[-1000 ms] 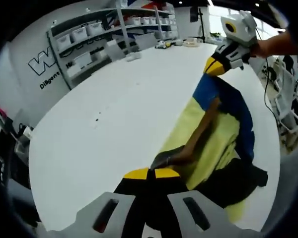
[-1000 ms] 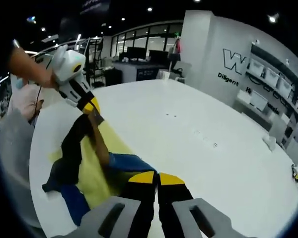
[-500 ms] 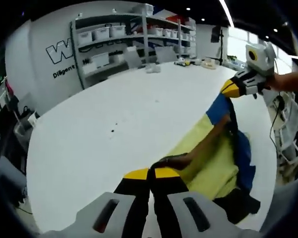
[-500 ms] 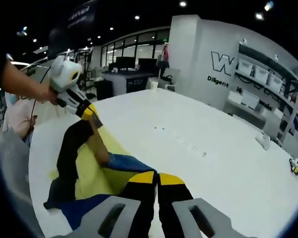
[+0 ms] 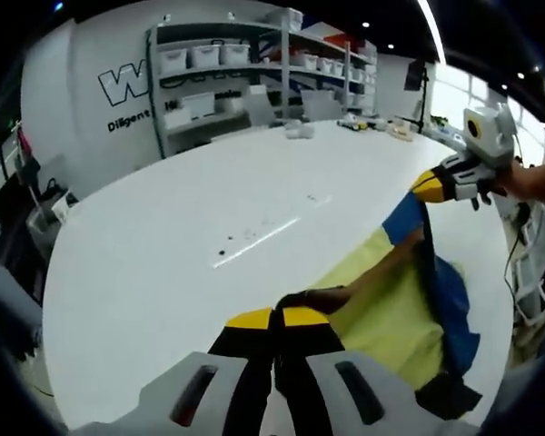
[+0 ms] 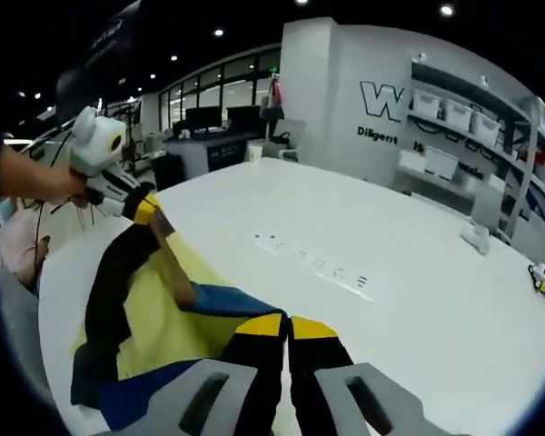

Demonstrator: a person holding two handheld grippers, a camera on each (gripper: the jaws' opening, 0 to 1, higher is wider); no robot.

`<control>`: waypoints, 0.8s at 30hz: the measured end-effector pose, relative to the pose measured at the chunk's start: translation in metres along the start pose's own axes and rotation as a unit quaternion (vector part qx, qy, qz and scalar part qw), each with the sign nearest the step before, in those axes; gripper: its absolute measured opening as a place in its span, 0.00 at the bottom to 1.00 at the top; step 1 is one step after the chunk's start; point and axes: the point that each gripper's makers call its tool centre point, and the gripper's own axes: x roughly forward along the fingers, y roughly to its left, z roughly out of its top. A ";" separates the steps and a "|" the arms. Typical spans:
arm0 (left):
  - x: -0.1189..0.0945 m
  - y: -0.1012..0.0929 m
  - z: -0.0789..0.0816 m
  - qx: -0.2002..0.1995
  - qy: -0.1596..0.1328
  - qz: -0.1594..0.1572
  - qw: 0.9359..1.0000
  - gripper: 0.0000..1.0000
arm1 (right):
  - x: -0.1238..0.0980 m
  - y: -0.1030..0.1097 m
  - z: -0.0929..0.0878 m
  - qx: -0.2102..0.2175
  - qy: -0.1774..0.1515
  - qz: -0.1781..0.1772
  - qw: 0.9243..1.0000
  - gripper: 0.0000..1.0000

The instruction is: Fold the garment on the visible template until the final outline fits inside the template.

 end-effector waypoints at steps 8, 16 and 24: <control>0.022 0.009 -0.008 -0.009 0.013 0.003 1.000 0.01 | 0.026 -0.011 -0.011 0.023 0.020 -0.011 0.999 0.00; 0.046 0.017 -0.026 -0.038 0.037 0.014 0.998 0.01 | 0.054 -0.016 -0.036 0.045 0.061 -0.027 0.997 0.00; 0.067 0.030 -0.032 -0.104 0.040 0.021 0.994 0.01 | 0.077 -0.027 -0.061 0.142 0.089 -0.057 0.984 0.00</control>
